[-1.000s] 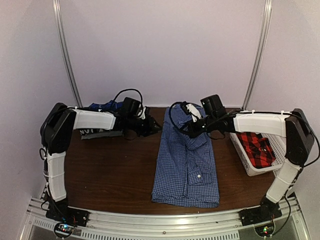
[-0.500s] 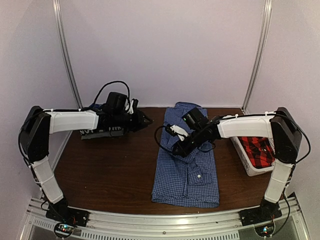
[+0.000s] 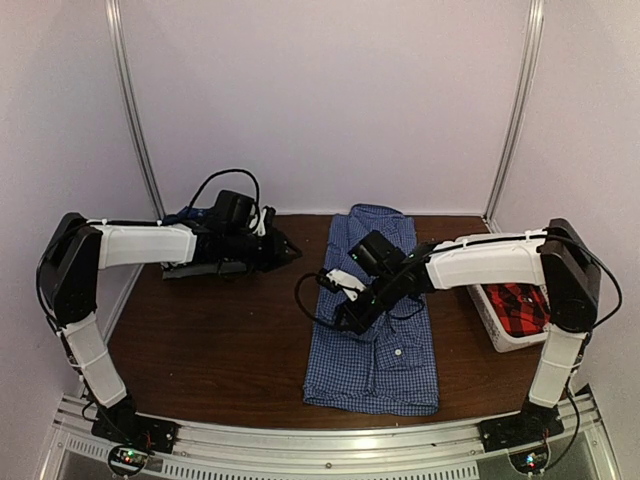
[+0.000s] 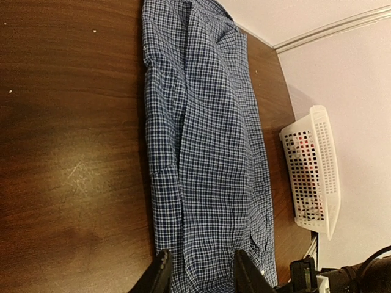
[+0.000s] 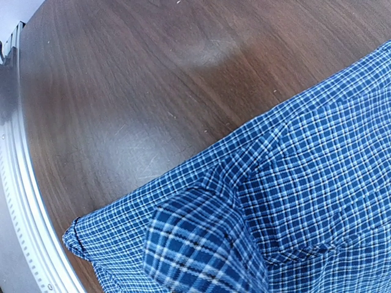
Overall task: Fold and stack the long sleeve shirts
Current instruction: Adjust the sleeve of the rectangle-folded shirt, then move the rectangle-folded shirt to the center of the board.
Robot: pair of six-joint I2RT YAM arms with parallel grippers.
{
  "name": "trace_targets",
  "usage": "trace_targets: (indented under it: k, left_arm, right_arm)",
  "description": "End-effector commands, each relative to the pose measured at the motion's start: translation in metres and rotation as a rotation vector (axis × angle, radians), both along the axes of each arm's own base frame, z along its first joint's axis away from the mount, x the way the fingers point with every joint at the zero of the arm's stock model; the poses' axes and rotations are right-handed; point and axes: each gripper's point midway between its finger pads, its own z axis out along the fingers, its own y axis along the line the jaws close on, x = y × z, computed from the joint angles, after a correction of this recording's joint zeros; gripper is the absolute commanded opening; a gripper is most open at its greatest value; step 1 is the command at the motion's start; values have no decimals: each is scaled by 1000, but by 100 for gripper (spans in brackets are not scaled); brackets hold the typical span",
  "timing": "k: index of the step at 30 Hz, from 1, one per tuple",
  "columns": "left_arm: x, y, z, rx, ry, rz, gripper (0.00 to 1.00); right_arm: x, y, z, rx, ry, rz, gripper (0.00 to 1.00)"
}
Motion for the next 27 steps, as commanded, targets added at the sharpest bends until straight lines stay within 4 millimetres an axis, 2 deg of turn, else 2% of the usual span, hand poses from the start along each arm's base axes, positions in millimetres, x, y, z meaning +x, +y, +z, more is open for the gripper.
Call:
trace_targets:
  k: [1, 8, 10, 14, 16, 18, 21, 27]
  left_arm:
    - [-4, 0, 10, -11, -37, -20, 35]
    - [-6, 0, 5, -9, -28, -30, 35]
    - [-7, -1, 2, -7, -24, -35, 35]
    - [-10, 0, -4, -1, -12, -41, 36]
    - [-12, 0, -7, -3, -6, -47, 36]
    - [-14, -1, -11, -4, 4, -55, 36]
    - [-21, -1, -20, 0, 22, -78, 36]
    - [-46, -27, -44, 4, 76, -230, 38]
  right_arm:
    - [-16, 2, 2, 7, 31, 15, 1]
    - [-26, 4, 4, 37, 69, 35, 10]
    - [-31, 4, 8, 51, 79, 48, 18]
    - [-36, 5, 26, 106, 79, 60, 44]
    - [-33, 4, 34, 121, 64, 43, 50]
    - [-22, 1, 44, 145, 47, 3, 52]
    - [7, -9, 56, 181, 17, -99, 52]
    - [85, -38, 68, 297, 2, -368, 45]
